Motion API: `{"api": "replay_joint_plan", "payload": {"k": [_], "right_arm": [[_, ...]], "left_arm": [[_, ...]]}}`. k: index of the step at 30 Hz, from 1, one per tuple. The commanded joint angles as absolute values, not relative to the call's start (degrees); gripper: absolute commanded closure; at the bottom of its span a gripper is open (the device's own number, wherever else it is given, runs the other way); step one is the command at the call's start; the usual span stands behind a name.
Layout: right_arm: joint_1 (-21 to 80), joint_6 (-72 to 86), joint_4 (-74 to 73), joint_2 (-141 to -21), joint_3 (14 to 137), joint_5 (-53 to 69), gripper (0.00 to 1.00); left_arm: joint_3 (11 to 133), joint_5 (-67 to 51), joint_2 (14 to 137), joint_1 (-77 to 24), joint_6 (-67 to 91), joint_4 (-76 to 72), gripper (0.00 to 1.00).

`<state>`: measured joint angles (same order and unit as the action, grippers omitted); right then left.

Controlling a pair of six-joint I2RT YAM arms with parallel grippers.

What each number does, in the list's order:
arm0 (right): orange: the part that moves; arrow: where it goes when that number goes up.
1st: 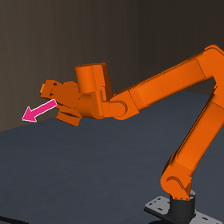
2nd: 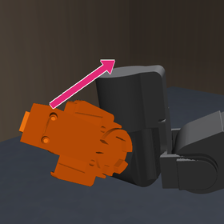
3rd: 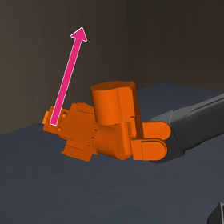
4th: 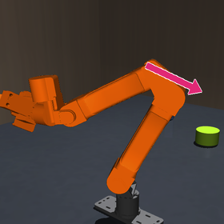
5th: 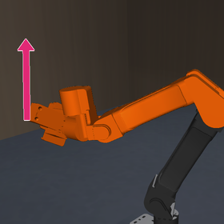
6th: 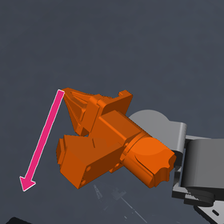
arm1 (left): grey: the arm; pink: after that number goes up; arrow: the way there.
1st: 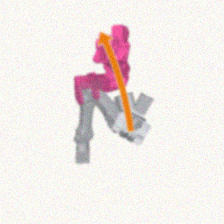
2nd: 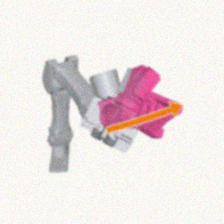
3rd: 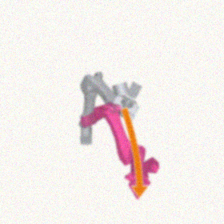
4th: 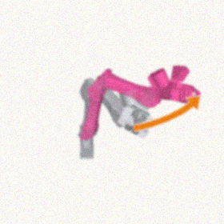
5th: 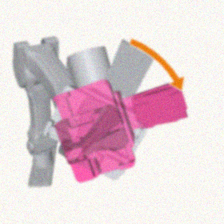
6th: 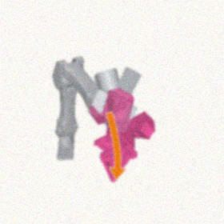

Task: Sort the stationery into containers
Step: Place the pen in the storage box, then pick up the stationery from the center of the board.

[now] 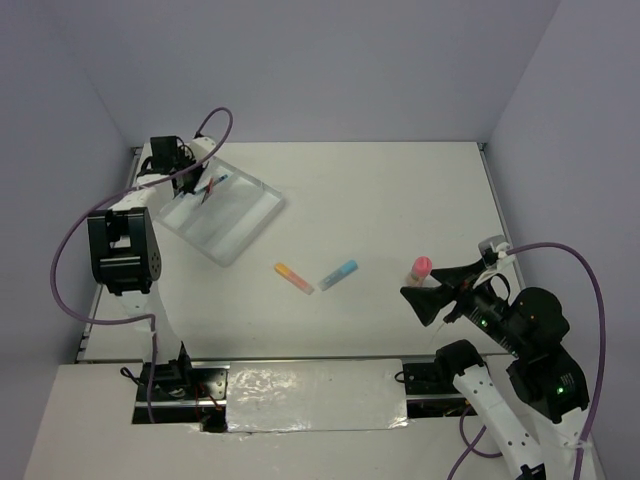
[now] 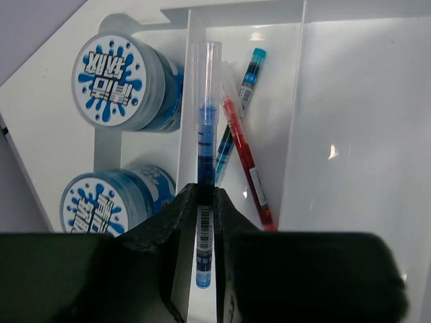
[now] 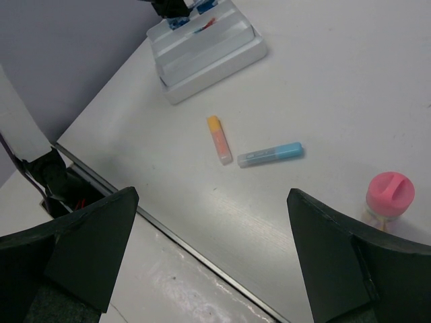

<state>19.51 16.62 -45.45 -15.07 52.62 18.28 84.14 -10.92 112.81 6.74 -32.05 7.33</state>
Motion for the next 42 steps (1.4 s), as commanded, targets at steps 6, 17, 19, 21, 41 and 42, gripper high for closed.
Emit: {"api": "replay_joint_plan", "payload": {"k": [6, 17, 19, 21, 41, 42], "right_arm": [[19.69, 15.73, -42.98, -16.87, 54.32, 19.25, 0.00], [19.60, 15.82, -42.19, -18.28, 54.93, 19.42, 0.00], [19.69, 15.82, -41.40, -18.37, 54.50, 18.81, 0.00], [19.69, 16.08, -40.26, -18.46, 53.88, 17.93, 0.00], [19.69, 20.21, -42.18, -16.88, 53.61, 15.03, 0.00], [19.60, 20.13, -42.54, -16.35, 53.35, 15.20, 0.00]], "left_arm": [[86.57, -11.79, 116.37, 6.42, -29.45, 2.82, 0.61], [91.66, -13.38, 103.48, 2.65, -16.89, 1.58, 0.01], [95.26, -10.47, 100.65, -1.64, -10.68, 3.50, 0.01], [99.90, -15.96, 97.83, -1.42, 6.89, 8.60, 0.01], [83.40, 27.42, 99.74, -38.85, 75.85, 44.90, 0.01], [83.76, 27.42, 101.06, -39.72, 76.20, 45.96, 0.01]]}}
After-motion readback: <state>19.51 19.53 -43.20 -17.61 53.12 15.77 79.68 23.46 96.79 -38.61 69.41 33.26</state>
